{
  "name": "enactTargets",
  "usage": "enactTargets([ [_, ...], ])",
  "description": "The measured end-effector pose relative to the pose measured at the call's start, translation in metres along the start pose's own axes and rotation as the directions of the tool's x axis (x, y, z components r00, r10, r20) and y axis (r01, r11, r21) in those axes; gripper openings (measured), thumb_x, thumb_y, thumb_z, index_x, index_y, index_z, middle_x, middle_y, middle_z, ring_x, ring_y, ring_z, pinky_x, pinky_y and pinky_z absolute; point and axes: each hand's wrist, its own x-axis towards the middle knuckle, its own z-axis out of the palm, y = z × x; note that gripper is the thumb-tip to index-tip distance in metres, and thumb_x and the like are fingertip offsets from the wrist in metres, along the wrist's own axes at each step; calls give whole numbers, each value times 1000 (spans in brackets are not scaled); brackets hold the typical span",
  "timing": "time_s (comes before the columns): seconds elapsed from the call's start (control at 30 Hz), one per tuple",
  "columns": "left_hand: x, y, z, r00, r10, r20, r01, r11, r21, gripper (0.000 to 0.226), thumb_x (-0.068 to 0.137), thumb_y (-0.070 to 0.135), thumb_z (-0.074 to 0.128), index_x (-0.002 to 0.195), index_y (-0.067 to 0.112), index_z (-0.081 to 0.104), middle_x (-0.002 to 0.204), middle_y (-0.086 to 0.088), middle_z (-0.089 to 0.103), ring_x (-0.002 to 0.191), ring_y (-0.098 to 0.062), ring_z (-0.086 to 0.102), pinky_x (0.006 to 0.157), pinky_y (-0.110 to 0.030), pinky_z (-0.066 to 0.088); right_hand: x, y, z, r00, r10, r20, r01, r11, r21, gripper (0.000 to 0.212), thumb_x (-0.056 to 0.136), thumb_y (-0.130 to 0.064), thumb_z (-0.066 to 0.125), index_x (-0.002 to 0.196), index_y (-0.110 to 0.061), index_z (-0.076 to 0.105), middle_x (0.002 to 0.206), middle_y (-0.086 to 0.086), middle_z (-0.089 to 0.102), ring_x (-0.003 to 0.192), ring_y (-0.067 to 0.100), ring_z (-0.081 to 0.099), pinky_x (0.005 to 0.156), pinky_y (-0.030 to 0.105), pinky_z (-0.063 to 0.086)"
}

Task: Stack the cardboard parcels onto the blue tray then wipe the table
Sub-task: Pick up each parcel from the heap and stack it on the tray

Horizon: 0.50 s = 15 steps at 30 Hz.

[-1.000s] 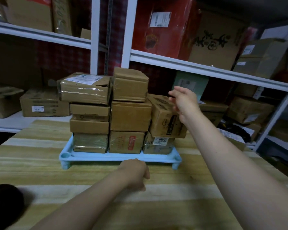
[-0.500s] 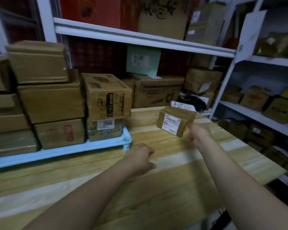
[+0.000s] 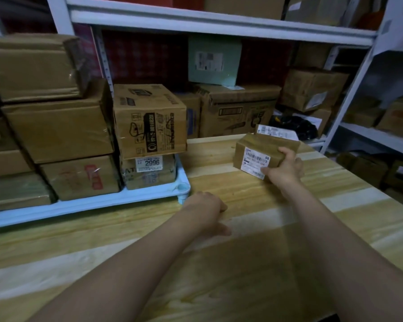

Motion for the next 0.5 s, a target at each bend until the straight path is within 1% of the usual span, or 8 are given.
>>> enactTargets([
  [0.07, -1, 0, -1, 1000, 2, 4, -3, 1000, 11, 63, 79, 63, 63, 133, 31, 54, 124, -4, 55, 120, -26, 49, 87, -35, 42, -2, -4, 2, 997, -70, -31, 65, 990, -123, 54, 81, -22, 78, 118, -33, 40, 157, 11, 19, 143, 35, 22, 117, 43, 27],
  [0.13, -3, 1, -3, 1000, 2, 13, -2, 1000, 14, 66, 79, 63, 63, 136, 31, 52, 128, -4, 54, 122, -27, 48, 91, -35, 42, -4, -5, -2, 984, -177, -12, 170, 961, -218, 47, 80, -21, 78, 107, -27, 39, 151, 10, 27, 139, 32, 29, 114, 39, 30],
  [0.23, -6, 1, -4, 1000, -3, 16, 3, 1000, 17, 68, 80, 63, 63, 139, 32, 49, 139, -5, 50, 128, -27, 45, 99, -37, 41, -13, -4, -11, 969, -245, -4, 241, 956, -167, 43, 79, -22, 80, 103, -21, 44, 134, 7, 41, 122, 25, 45, 103, 34, 37],
  [0.27, -7, 2, -4, 1000, -6, 21, 5, 1000, 19, 69, 80, 63, 62, 141, 33, 47, 143, -4, 47, 131, -27, 43, 102, -37, 39, -18, -4, -16, 975, -219, -21, 217, 972, -90, 42, 80, -25, 80, 104, -21, 46, 130, 6, 44, 116, 23, 48, 98, 34, 41],
  [0.33, -8, 1, -2, 1000, -10, 23, 10, 1000, 12, 70, 80, 64, 61, 142, 36, 44, 148, -3, 43, 134, -27, 40, 105, -37, 38, -30, -5, -26, 998, -66, 3, 64, 978, 200, 45, 82, -31, 79, 111, -18, 46, 127, 5, 50, 105, 20, 55, 87, 35, 50],
  [0.4, -10, -1, -1, 1000, -26, 12, 26, 999, -19, 73, 79, 65, 62, 144, 38, 42, 152, 0, 39, 137, -25, 38, 108, -35, 35, -42, -3, -35, 987, 64, 147, -128, 865, 485, 51, 85, -34, 76, 120, -13, 46, 126, 7, 58, 100, 21, 65, 81, 37, 60],
  [0.47, -13, -2, 2, 999, -33, 0, 33, 998, -50, 73, 81, 64, 61, 146, 40, 38, 155, 2, 34, 140, -24, 34, 110, -35, 32, -55, 0, -45, 961, 91, 261, -236, 760, 605, 51, 86, -37, 74, 124, -13, 48, 122, 10, 65, 101, 25, 69, 78, 40, 63],
  [0.5, -16, -1, 3, 999, -36, -5, 35, 997, -66, 72, 82, 63, 60, 147, 40, 36, 157, 3, 31, 142, -24, 31, 112, -35, 31, -63, 2, -50, 951, 91, 295, -265, 731, 628, 50, 87, -38, 72, 125, -13, 50, 120, 11, 67, 102, 27, 70, 77, 40, 63],
])
